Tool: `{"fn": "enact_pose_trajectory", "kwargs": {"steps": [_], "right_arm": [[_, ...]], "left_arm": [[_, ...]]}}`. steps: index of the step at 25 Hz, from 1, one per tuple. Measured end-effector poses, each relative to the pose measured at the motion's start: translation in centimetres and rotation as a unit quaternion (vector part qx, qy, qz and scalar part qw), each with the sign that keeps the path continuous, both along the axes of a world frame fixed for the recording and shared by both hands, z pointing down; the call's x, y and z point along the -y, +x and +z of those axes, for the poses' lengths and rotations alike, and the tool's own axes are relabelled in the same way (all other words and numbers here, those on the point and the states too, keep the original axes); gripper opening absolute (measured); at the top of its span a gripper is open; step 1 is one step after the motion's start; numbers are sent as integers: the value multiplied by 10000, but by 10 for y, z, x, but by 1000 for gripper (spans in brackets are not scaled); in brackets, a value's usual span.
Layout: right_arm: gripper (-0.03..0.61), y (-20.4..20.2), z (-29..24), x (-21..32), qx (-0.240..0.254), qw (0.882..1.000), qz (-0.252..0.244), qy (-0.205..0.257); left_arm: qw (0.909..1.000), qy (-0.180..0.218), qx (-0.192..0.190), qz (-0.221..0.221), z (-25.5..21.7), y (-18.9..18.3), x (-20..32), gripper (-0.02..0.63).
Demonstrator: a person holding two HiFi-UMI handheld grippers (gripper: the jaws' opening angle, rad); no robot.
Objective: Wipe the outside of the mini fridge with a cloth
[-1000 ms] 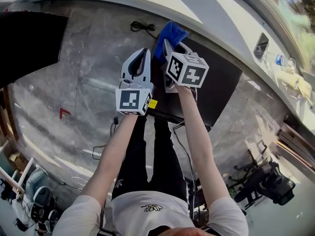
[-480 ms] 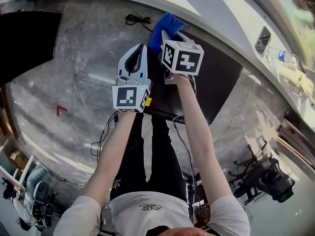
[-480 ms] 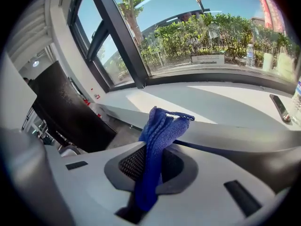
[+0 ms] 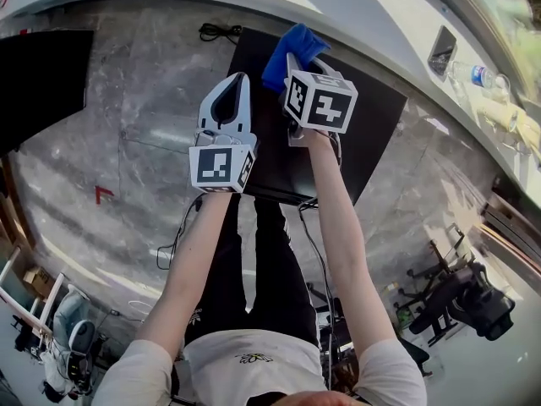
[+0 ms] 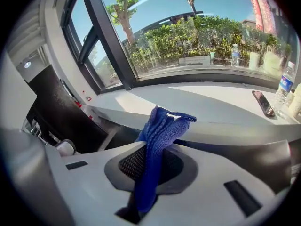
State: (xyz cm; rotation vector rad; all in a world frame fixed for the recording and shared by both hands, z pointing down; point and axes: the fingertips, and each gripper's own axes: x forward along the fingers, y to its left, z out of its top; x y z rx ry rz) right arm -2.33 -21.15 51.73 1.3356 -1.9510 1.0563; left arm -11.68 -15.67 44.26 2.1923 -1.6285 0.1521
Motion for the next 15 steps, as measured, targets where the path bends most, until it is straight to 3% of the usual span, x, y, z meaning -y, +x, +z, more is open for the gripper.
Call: {"fn": "enact_pose_trajectory", "kwargs": {"steps": [15], "right_arm": [[61, 130, 2, -20, -408, 9979, 508, 71]], "left_arm": [[9981, -71, -26, 610, 3, 105, -3, 5]]}}
